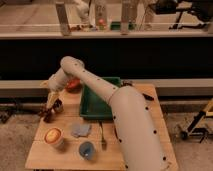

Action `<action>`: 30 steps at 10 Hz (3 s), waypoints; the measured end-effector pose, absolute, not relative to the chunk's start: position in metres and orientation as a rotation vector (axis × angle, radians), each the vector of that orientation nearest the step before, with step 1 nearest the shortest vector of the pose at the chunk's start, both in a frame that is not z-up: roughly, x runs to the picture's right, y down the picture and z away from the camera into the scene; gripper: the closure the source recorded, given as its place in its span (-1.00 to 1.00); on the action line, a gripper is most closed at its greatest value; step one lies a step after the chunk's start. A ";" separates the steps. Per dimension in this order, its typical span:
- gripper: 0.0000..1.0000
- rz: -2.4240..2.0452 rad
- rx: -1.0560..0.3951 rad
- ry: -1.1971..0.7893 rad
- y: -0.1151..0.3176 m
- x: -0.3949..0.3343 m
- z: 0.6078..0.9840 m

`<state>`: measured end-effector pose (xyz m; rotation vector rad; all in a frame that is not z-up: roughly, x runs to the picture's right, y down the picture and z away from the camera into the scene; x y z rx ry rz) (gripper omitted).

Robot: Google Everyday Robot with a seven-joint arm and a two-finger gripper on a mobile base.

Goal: Place grapes in metal cup

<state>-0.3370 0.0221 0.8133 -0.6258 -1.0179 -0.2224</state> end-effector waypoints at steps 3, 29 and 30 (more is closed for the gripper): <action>-0.60 -0.192 -0.607 -1.008 0.015 -0.330 0.815; -0.60 -0.188 -0.605 -1.006 0.015 -0.330 0.815; -0.60 -0.188 -0.605 -1.006 0.015 -0.330 0.815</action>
